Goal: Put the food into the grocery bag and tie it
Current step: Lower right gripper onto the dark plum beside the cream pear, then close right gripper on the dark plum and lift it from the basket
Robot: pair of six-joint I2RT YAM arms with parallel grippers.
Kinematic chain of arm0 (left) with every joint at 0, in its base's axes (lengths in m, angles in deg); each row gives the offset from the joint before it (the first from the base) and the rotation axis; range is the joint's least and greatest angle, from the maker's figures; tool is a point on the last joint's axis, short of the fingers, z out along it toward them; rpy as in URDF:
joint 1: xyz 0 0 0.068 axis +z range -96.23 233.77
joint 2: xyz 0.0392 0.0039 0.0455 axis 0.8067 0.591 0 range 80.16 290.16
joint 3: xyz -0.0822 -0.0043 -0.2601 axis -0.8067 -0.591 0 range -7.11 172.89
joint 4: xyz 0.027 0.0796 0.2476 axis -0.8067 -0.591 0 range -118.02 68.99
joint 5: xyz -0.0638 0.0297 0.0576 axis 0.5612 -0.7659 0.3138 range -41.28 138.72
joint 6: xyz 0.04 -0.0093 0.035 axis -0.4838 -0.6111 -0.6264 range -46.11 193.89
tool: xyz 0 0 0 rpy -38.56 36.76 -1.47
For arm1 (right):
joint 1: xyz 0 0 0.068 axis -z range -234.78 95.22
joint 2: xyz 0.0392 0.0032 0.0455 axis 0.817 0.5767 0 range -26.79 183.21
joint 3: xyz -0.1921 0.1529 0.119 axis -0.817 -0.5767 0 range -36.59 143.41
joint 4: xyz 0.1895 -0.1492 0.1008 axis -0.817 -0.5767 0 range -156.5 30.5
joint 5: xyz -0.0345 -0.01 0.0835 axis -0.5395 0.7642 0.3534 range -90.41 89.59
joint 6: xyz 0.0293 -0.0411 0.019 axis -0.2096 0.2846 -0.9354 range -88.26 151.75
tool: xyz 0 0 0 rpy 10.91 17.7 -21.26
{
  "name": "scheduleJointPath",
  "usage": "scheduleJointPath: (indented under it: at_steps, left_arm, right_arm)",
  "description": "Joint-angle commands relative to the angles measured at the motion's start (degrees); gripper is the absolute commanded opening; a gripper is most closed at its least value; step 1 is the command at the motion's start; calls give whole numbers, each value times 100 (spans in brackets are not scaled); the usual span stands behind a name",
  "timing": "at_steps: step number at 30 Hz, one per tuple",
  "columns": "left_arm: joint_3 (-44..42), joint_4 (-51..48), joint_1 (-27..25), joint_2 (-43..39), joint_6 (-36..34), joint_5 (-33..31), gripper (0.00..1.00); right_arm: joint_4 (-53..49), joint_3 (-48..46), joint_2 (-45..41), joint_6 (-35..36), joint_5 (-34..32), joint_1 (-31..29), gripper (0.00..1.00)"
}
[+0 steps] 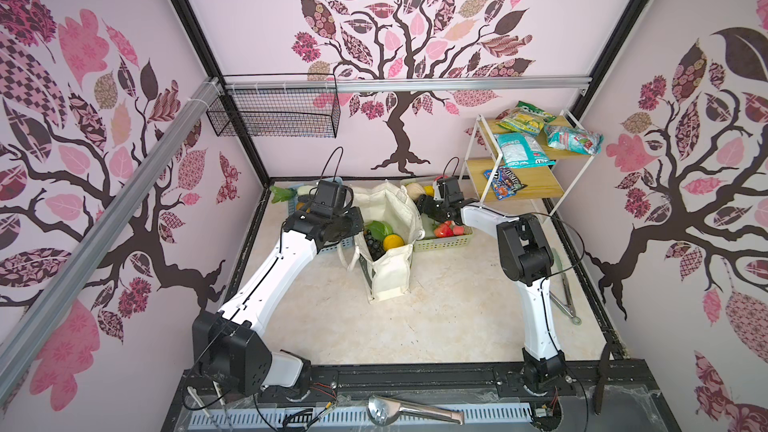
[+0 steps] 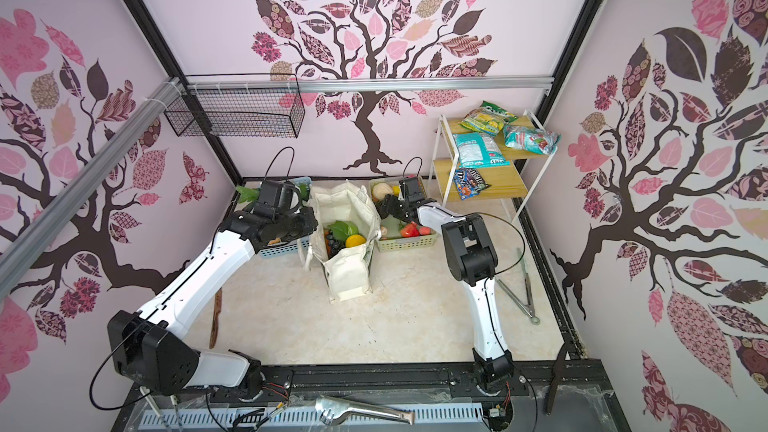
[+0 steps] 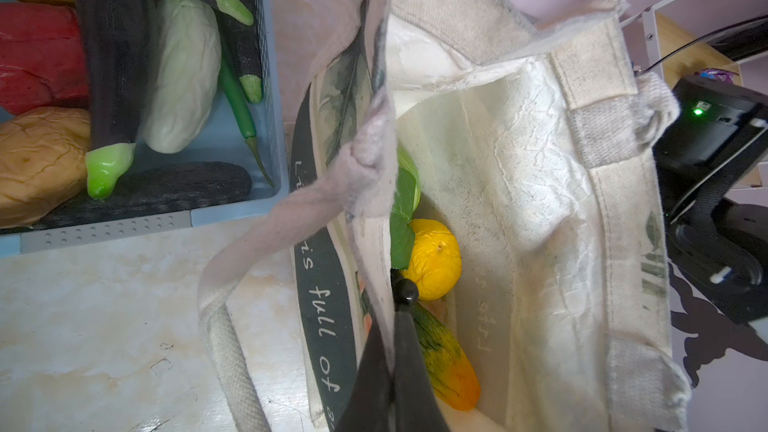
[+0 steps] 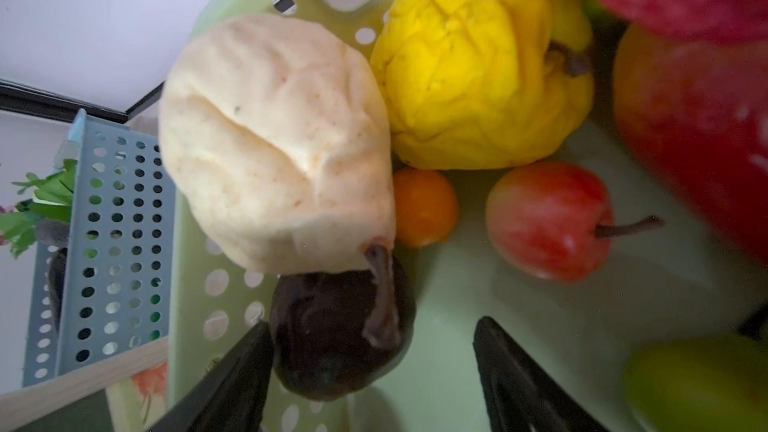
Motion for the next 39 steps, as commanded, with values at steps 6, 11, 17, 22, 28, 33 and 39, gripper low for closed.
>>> scheduleJointPath:
  at_steps: [6,11,17,22,28,33,39]
  left_arm:
    - [247,88,-54,122,34,164,0]
    - [172,135,-59,88,52,200,0]
    - [150,179,-58,125,72,258,0]
    - [160,205,-67,127,87,284,0]
    - [85,240,-80,114,104,247,0]
    - [95,239,-78,103,82,272,0]
    - [29,270,-80,82,96,273,0]
  right_arm:
    - [245,255,492,-487,527,37,76]
    - [607,112,504,-780,905,37,76]
    - [1015,-202,380,-1061,1196,37,76]
    - [1198,-322,413,-1204,1241,40,71]
    - [1195,-273,413,-1254,1207,37,65]
    - [1175,-249,361,-1252,1114,44,63]
    - [1047,-192,331,-1149,963,46,66]
